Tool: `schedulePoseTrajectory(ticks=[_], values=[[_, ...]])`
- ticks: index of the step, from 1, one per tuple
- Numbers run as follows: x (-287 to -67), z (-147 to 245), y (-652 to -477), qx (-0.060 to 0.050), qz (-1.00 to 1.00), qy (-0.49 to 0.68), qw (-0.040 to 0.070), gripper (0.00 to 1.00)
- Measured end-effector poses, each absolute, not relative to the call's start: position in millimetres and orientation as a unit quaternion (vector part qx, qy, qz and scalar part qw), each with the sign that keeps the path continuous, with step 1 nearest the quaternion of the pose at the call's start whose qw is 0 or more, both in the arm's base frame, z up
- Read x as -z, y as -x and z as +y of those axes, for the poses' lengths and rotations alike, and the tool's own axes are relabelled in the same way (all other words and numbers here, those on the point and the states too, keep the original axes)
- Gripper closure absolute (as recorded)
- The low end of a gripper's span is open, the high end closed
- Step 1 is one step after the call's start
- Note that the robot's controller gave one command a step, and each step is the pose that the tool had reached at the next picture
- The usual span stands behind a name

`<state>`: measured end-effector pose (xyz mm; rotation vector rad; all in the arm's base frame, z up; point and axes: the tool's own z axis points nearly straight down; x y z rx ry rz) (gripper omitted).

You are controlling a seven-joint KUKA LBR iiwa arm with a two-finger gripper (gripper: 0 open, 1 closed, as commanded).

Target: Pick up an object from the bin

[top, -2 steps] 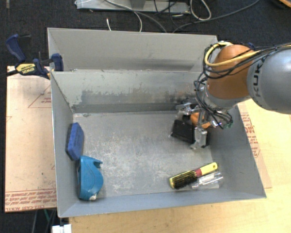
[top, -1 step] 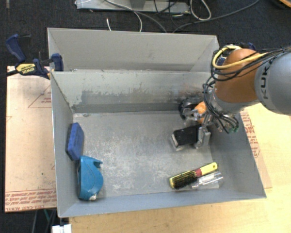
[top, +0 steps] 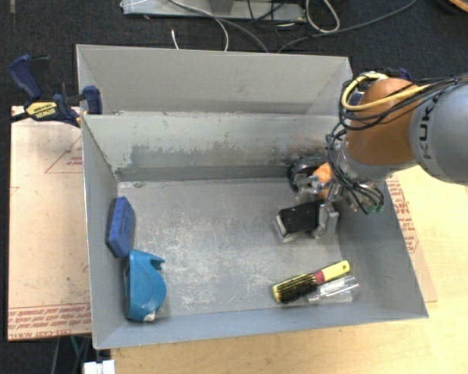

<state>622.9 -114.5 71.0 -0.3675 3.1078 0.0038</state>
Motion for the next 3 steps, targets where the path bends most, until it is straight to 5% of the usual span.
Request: schedulePoseTrajectory(ticks=[2, 3], values=[[-91.5, -113.2, -619.7, -0.003, 0.993, 0.117, 0.001, 1.0], [-134.0, -112.8, -621.8, -0.003, 0.993, 0.117, 0.005, 1.0]])
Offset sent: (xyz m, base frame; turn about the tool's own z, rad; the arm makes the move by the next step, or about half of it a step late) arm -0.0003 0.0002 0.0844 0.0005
